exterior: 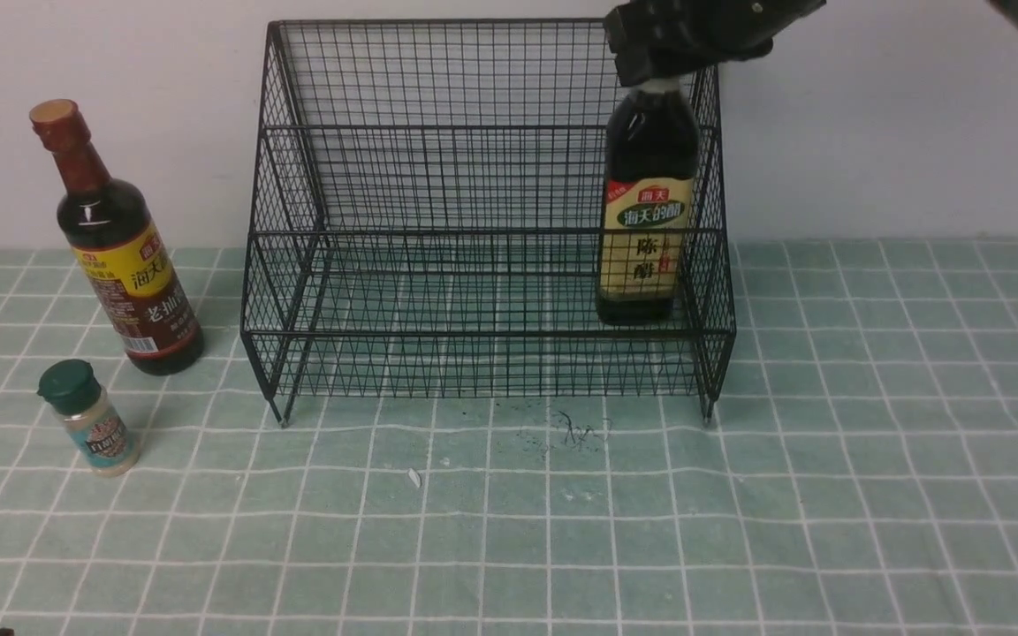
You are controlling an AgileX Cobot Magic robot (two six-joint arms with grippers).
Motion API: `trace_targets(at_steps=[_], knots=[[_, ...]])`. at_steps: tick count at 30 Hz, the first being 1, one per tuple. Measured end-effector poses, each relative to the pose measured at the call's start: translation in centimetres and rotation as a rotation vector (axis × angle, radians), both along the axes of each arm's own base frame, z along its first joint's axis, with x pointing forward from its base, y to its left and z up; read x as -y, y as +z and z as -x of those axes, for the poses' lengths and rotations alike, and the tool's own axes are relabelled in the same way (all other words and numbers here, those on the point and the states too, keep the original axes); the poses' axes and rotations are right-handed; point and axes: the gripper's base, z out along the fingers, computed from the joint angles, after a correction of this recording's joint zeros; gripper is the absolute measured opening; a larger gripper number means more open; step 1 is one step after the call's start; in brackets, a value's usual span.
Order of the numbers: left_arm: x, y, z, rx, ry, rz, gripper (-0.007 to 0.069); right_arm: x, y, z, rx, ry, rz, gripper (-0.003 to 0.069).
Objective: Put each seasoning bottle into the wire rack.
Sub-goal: Use the right arm to put the condiment bottle back on the shelf, then use the left arm to grab the condiment bottle closest to it
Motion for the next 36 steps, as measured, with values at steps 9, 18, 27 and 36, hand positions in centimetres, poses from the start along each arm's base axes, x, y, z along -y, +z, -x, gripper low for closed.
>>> trace_targets(at_steps=[9, 18, 27, 36], knots=[[0.0, 0.0, 0.0, 0.000, 0.000, 0.000, -0.0006, 0.8, 2.4, 1.5, 0.031, -0.013, 0.011, 0.0484], [0.0, 0.0, 0.0, 0.000, 0.000, 0.000, -0.0006, 6.2, 15.9, 12.9, 0.317, -0.089, -0.006, 0.0410], [0.0, 0.0, 0.0, 0.000, 0.000, 0.001, -0.0006, 15.6, 22.3, 30.1, 0.569, -0.418, -0.051, -0.0001], [0.0, 0.0, 0.0, 0.000, 0.000, 0.001, -0.0006, 17.5, 11.8, 38.3, 0.759, -0.311, -0.244, -0.0013]])
